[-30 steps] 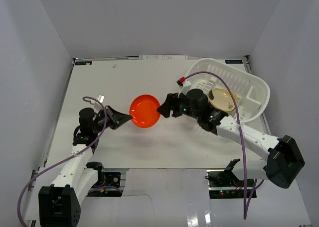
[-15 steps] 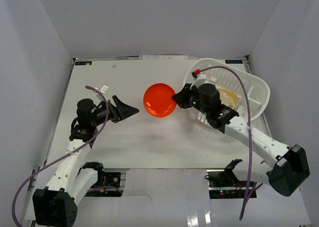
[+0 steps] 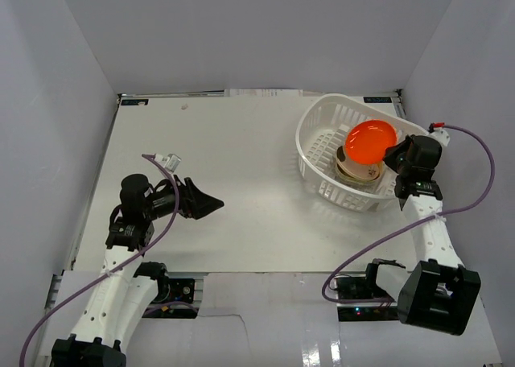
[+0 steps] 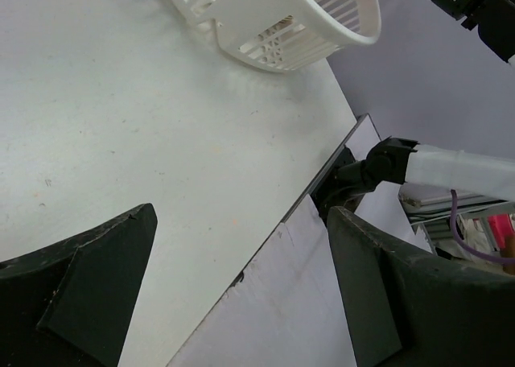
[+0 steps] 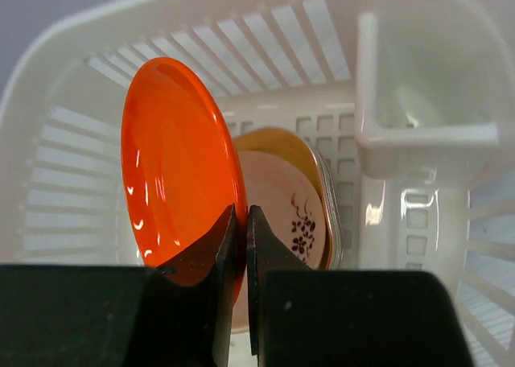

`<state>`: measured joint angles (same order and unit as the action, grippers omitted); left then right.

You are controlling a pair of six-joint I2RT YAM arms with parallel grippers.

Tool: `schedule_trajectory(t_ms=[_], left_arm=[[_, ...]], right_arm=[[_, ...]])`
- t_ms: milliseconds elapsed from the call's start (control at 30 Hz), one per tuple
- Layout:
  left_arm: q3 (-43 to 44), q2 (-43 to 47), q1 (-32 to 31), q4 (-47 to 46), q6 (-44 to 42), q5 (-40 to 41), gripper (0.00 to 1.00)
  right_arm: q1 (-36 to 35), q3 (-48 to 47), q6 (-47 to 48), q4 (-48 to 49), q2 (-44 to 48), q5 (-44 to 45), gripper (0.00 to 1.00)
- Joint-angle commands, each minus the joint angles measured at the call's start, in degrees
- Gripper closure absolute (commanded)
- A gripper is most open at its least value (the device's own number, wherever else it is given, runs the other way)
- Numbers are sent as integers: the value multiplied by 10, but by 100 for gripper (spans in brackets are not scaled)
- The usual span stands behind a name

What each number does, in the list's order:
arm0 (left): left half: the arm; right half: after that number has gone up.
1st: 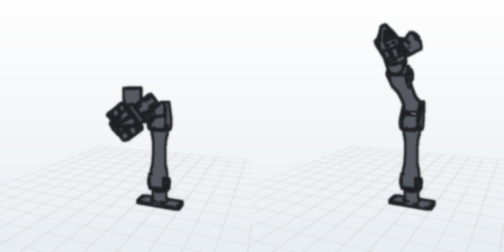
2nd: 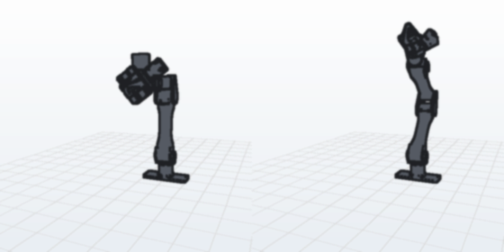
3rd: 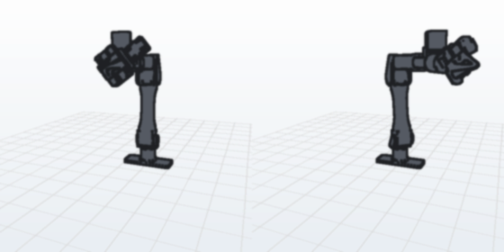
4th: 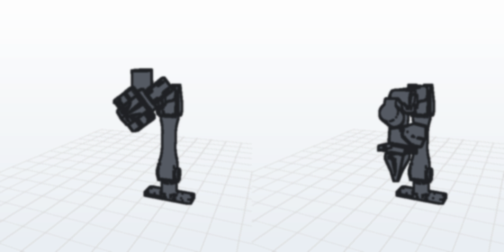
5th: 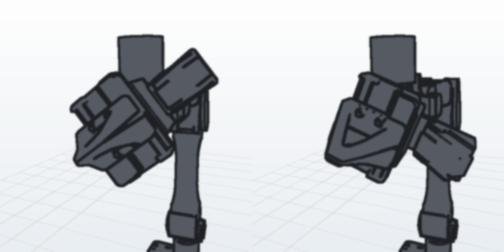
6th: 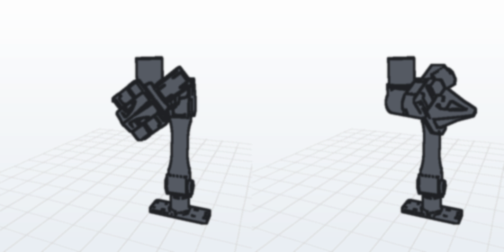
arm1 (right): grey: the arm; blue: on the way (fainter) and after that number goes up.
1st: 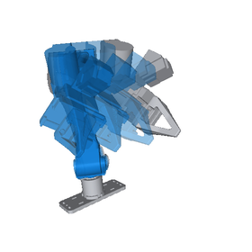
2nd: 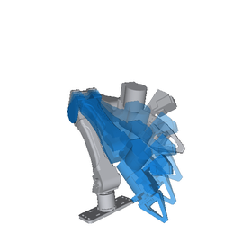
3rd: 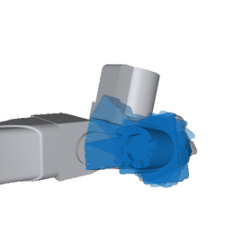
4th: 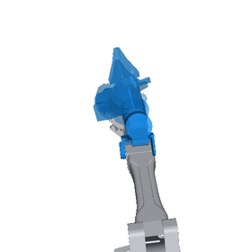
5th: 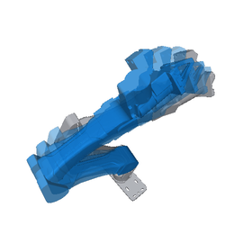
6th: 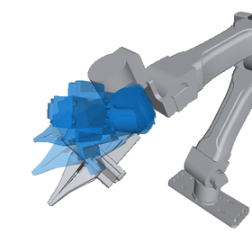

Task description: Place the plates into the plastic bin on the countertop

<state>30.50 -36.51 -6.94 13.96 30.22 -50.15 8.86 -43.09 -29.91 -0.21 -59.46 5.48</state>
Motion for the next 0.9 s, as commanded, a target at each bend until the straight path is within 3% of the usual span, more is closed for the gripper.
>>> schedule_trajectory(t_ms=[0, 133, 167, 233, 367, 533, 667, 800, 867], left_arm=[[-4, 11, -2, 13, -25, 17, 2], [-3, 0, -2, 13, -27, 10, 2], [-3, 0, -2, 13, -27, 10, 2], [-3, 3, -4, 13, -27, 13, 2], [-3, 5, -4, 13, -24, 19, 2], [-4, -3, -4, 13, -23, 28, 2], [-2, -6, -4, 15, -24, 33, 2], [15, -9, -4, 15, -30, 14, 2], [39, -9, -4, 11, -20, 5, 2]], right_arm=[[4, 11, -18, 8, -29, -48, 92], [5, 38, -30, 15, -59, -28, 87], [5, 40, -22, 18, -65, -48, 76], [6, 26, -16, -19, -71, -49, 70], [5, 28, -4, -31, -33, -30, 44], [5, 0, 20, -69, -8, -49, 20], [5, -7, 21, -75, 25, -73, 17], [2, -26, -4, -73, 66, -153, 3], [-10, -32, -22, -50, 100, -187, 10]])
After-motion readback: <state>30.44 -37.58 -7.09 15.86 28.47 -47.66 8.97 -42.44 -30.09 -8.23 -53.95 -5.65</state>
